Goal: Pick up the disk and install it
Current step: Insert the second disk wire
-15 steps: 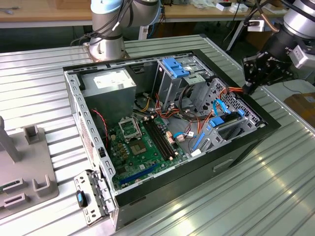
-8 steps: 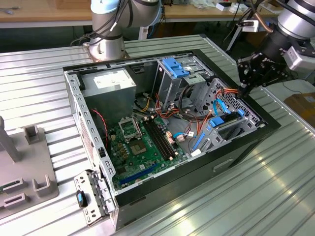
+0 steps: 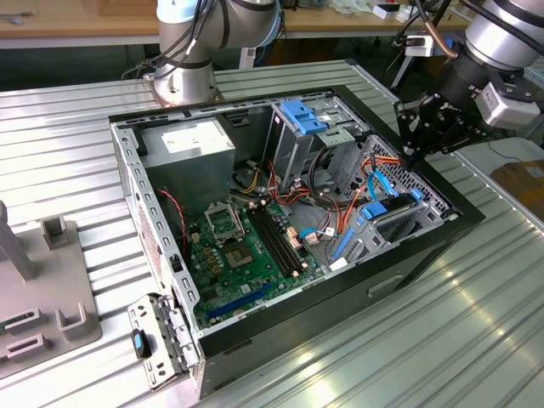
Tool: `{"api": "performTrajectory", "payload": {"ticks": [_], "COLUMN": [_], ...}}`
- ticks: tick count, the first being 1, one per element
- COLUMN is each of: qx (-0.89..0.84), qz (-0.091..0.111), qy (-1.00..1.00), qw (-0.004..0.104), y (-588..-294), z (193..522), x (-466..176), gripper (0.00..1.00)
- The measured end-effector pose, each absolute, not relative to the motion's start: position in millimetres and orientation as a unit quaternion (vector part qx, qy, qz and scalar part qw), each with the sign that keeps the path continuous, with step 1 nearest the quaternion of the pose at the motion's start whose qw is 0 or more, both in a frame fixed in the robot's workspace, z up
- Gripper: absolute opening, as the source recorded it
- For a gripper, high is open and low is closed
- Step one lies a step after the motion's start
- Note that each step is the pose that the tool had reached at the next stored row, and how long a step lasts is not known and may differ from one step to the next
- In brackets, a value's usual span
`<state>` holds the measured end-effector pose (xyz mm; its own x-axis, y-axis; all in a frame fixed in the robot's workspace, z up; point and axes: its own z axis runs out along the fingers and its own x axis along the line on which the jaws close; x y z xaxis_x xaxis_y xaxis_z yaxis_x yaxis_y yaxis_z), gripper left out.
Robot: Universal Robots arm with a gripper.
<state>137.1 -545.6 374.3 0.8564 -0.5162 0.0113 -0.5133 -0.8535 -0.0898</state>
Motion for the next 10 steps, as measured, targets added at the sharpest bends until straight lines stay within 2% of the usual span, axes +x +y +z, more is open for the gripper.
{"api": "performTrajectory", "payload": {"ticks": [10], "qx": [-0.940], "qz": [-0.021], "qy": [0.338], "qw": [0.040], "y": [-545.5], "z": [374.3], "x": [136.9], "gripper": [0.16]}}
